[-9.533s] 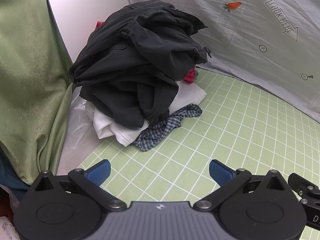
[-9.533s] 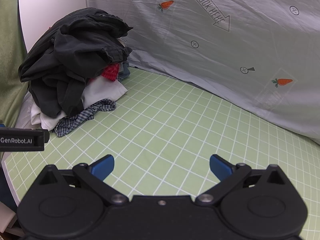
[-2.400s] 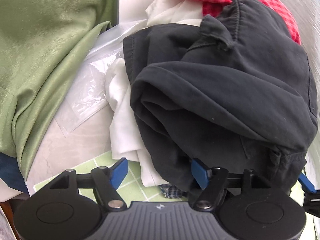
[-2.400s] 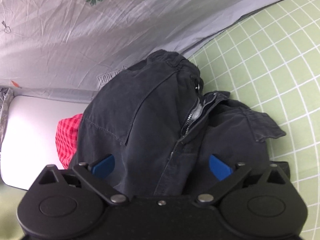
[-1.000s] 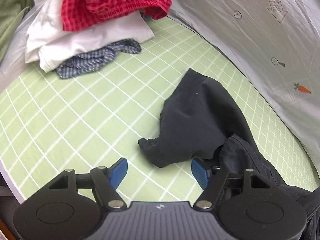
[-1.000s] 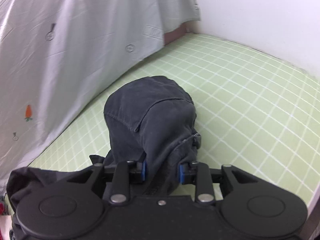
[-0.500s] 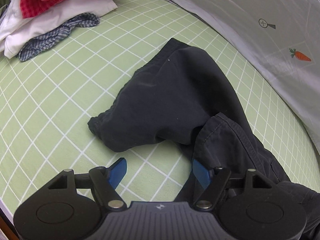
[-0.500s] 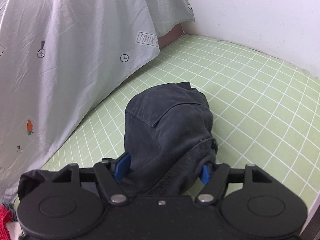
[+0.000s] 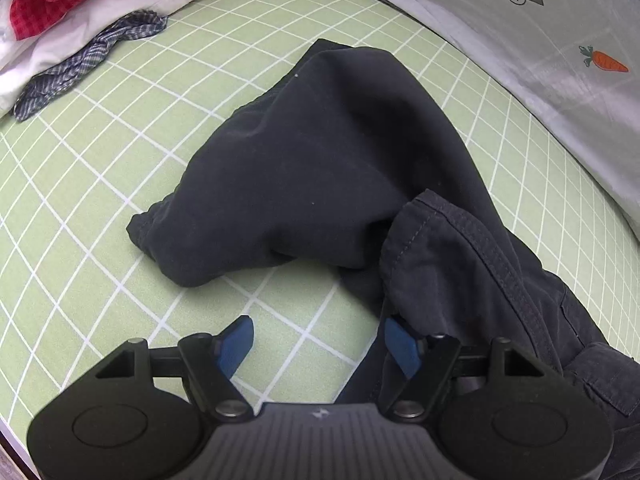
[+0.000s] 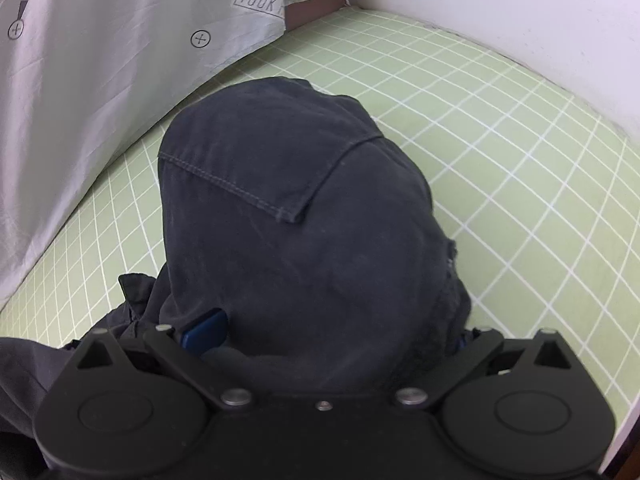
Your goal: Fold clothes
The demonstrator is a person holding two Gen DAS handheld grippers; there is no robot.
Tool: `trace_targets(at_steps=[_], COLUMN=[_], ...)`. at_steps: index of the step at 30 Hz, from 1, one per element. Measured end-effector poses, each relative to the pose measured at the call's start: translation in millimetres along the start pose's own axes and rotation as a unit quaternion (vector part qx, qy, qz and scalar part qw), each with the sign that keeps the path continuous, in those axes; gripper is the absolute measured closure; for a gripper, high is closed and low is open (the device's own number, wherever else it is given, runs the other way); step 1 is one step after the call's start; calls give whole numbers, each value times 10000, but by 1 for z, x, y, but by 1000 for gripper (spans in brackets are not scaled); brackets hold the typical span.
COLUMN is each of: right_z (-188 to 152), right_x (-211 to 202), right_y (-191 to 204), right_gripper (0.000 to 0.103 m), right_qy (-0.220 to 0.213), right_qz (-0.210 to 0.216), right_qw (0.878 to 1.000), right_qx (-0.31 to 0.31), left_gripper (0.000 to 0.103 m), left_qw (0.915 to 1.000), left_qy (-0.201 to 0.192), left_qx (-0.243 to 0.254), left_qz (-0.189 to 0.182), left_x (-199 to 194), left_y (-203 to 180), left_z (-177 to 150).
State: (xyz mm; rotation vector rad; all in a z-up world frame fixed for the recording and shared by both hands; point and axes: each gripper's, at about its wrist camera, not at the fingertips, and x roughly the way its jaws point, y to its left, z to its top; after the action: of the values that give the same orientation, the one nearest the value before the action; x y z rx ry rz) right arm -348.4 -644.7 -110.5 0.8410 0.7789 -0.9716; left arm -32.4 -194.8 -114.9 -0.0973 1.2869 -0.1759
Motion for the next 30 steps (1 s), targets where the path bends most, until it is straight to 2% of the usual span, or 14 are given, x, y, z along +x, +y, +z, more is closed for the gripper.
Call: trace_targets(at_steps=[4, 9, 12, 16, 21, 24, 26, 28, 30], right_z=[-2, 10, 26, 40, 46, 54, 60, 65, 65], right_x=[-30, -78, -88, -64, -40, -28, -10, 15, 29], right_y=[-8, 4, 10, 22, 46, 69, 85, 99, 107], right_gripper=[0, 0, 0, 0, 0, 0, 0, 0, 0], right_qy=[-236, -1109, -1476, -1295, -1058, -1137, -1054, -796, -796], right_qz=[30, -328, -292, -185, 174, 216, 58, -409, -814], right_qw=[9997, 9914, 9831, 9824, 9848, 9831, 9831, 9845, 9800], right_qx=[-8, -613, -1043, -1330, -1369, -1418, -1498, -1510, -1634], left_gripper=[31, 31, 31, 30, 30, 28, 21, 21, 20], left_qw=[9999, 9995, 9987, 9973, 9962, 9968, 9984, 9994, 9978], left_qy=[-80, -265, -451, -592, -432, -258, -111, 186, 477], left_qx=[3, 24, 67, 57, -116, -243, -284, -283, -470], left_qz=[-70, -188, -232, -430, -754, -720, -473, -116, 5], left_x=[-11, -26, -36, -38, -27, -11, 4, 23, 38], left_y=[4, 4, 2, -5, -25, -40, -52, -60, -59], left_z=[-7, -14, -15, -9, 6, 16, 23, 27, 28])
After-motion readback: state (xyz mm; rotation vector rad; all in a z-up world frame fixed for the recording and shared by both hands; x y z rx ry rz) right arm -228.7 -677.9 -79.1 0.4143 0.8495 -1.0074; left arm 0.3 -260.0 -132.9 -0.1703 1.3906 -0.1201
